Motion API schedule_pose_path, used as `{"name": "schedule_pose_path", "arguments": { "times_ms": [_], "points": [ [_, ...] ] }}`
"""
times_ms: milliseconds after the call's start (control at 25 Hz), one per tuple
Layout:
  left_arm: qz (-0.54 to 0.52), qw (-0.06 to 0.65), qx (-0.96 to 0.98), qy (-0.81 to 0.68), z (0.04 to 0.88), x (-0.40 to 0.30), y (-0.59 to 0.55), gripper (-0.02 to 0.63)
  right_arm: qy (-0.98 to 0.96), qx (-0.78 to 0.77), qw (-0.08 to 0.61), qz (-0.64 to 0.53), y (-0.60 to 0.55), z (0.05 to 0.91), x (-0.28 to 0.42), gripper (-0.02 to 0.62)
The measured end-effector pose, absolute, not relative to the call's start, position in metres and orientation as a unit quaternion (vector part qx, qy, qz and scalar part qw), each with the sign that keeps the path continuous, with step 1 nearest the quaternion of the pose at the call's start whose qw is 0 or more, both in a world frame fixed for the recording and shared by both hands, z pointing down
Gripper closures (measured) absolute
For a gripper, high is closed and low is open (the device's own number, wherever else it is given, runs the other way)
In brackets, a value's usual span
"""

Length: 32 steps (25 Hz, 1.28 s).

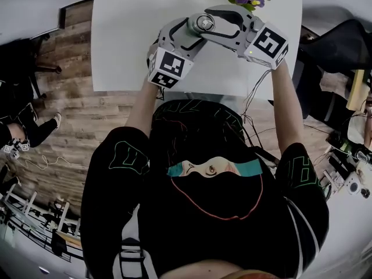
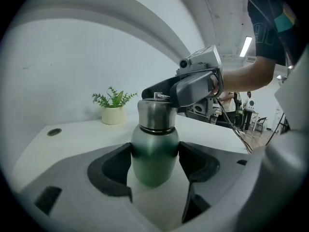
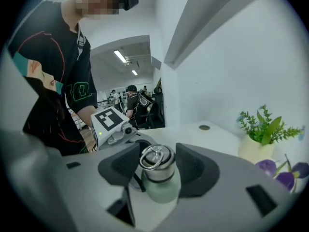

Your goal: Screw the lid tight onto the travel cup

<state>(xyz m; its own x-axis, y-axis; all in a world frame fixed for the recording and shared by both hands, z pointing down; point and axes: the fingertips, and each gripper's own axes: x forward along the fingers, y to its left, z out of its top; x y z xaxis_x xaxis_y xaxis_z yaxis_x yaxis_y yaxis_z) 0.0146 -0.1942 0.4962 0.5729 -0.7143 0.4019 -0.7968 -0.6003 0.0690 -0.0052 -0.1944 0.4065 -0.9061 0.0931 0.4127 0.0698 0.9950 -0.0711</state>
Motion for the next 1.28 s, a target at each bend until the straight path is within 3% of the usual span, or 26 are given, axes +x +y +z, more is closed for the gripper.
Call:
{"name": "schedule_pose_path", "arguments": {
  "times_ms": [360,1280],
  "points": [
    [0.164,0.121,0.879,-0.431,0.495,0.013,-0.194,0.285,-0.981,-0.010,0.190,0.039,-0.195,0.405,-0.006,0.360],
    [0.168,0.118,0.880,-0.428,0.495,0.017,-0.196,0.285,-0.933,0.333,0.112,0.081,-0.203,0.410,0.010,0.360]
  ]
}}
